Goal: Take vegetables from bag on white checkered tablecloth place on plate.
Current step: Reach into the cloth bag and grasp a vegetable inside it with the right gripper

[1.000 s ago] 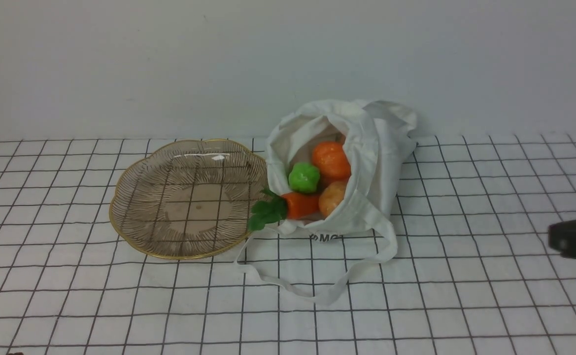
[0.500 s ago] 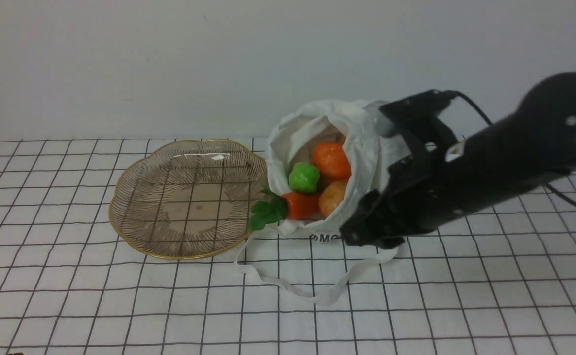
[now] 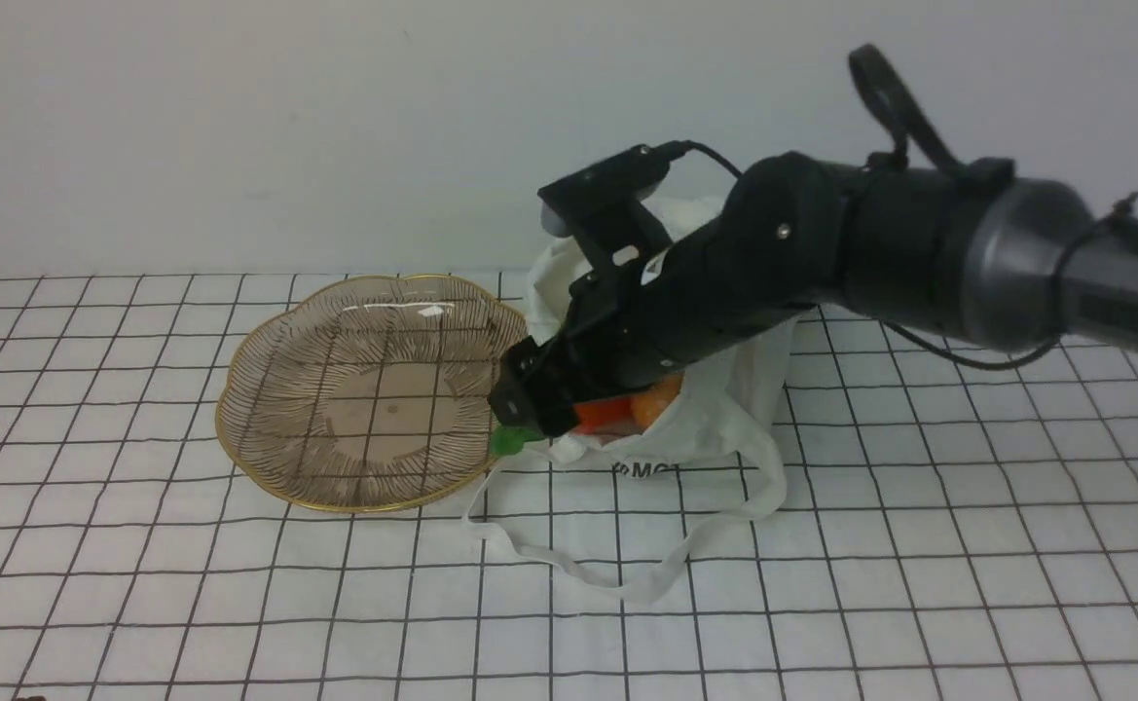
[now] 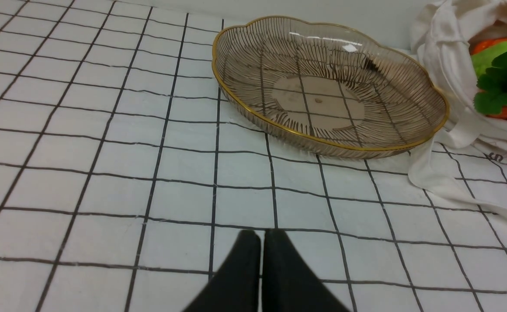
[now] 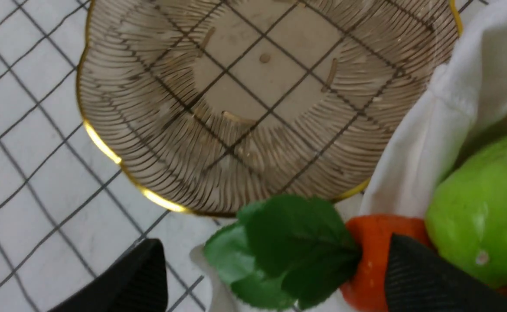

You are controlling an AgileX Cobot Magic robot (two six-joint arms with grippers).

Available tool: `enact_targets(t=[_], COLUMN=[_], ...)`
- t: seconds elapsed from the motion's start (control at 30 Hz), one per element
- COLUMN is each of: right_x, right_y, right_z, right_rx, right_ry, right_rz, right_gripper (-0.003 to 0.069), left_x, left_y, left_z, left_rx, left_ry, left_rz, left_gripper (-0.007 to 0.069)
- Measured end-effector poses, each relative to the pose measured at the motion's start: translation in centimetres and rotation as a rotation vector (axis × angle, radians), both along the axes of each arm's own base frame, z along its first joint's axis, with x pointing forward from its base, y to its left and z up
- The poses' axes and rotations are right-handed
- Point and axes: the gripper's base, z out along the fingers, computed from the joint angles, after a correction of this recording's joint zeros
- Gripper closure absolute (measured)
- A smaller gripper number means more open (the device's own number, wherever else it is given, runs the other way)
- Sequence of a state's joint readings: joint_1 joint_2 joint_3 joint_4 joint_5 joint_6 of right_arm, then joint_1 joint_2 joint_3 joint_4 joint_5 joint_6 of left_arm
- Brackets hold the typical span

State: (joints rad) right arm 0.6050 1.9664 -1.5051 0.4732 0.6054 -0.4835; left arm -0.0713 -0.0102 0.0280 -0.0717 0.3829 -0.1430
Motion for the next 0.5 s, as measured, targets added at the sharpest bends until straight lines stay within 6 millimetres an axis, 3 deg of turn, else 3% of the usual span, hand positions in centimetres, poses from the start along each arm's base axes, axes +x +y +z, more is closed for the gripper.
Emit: enact_targets(t=[0.13, 0.27, 0.37, 0.5], right_x=[0.8, 1.3, 1.4, 1.6], right_y=[0.5, 0.7, 0.6, 0.5], right_z=[-1.4, -2.8, -3.0, -3.0], right_rx=[-0.016, -0.048, -0.064, -0.091], right_ry=[0.007, 0.0, -0.016, -0.042], right_rz=[0.003, 0.014, 0.02, 0.034], right_gripper=[0.0046, 0.0107, 0.0196, 0.0486], left_x=[0.0, 0.0, 0.0, 0.0], left_y=[0.0, 0.0, 0.0, 0.0], left_z=[0.0, 0.0, 0.0, 0.0], left_rx=[0.0, 0.001, 0.001, 0.0], left_ry=[0.0, 0.0, 0.0, 0.0], left_rz=[0.0, 0.0, 0.0, 0.0], left_gripper=[0.0632, 0.0632, 0.0632, 0.0632])
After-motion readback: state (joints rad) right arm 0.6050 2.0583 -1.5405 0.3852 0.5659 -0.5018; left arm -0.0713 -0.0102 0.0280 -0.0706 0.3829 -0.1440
